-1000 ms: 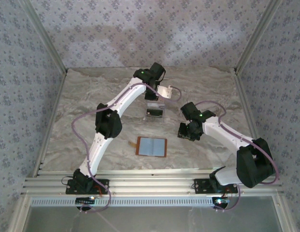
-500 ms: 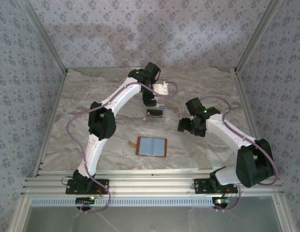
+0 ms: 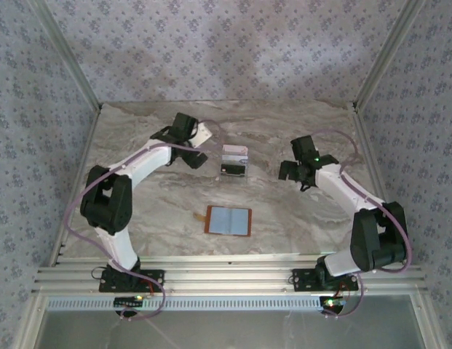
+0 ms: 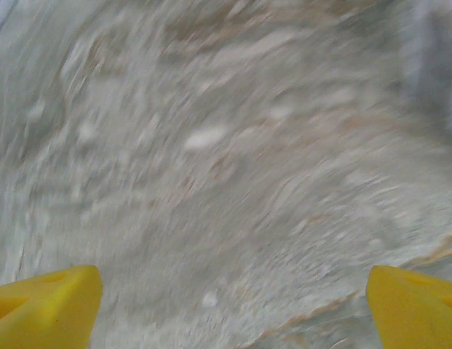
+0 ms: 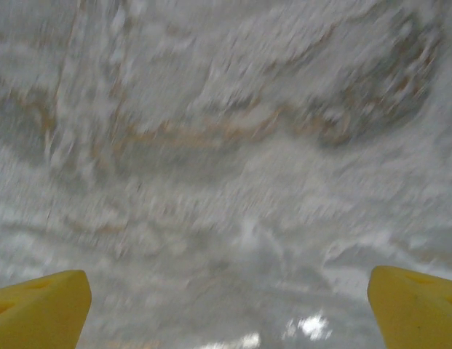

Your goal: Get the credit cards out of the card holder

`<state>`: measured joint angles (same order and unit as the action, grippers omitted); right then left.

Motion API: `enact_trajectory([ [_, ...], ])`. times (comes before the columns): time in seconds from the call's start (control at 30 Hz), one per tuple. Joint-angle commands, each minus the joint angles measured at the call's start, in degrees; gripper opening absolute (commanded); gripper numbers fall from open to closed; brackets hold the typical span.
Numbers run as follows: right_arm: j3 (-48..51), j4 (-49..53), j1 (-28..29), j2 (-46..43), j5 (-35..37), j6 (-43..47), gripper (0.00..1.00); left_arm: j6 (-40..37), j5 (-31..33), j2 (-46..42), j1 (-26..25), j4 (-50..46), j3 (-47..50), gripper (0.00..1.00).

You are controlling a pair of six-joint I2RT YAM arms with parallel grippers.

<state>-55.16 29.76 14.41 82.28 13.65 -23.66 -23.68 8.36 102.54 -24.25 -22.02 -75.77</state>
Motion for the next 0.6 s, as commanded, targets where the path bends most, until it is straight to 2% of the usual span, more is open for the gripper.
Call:
enact_trajectory([
  [0.0, 3.05, -10.53, -2.92, 0.34, 5.69, 5.02, 1.00, 9.76, 6.03, -5.50, 4.88, 9.13, 7.51, 0.93],
  [0.13, 7.41, -22.51, -5.95, 1.07, 5.06, 10.90, 1.00, 15.70, 6.82, -12.05, 11.37, 18.31, 19.79, 0.92],
  [0.2, 8.14, -25.81, -6.18, 0.85, 7.22, 13.86, 1.00, 17.45, 6.96, -15.16, 14.08, 23.80, 25.45, 0.93],
  [0.33, 16.12, -42.33, -6.44, -0.39, 9.50, 19.57, 1.00, 19.59, 5.99, -20.35, 19.07, 34.36, 35.03, 0.93],
  [0.43, 20.69, -50.77, -6.90, 0.29, 10.50, 23.13, 1.00, 21.21, 2.21, -21.81, 22.84, 39.98, 39.58, 0.93],
  [0.53, 26.34, -61.47, -9.03, 0.52, 5.29, 25.91, 1.00, 24.66, -4.88, -20.88, 26.60, 45.28, 42.68, 0.93],
  [0.57, 26.94, -61.68, -9.58, -0.66, 3.58, 25.18, 1.00, 24.79, -6.63, -20.68, 27.10, 47.35, 43.78, 0.92],
])
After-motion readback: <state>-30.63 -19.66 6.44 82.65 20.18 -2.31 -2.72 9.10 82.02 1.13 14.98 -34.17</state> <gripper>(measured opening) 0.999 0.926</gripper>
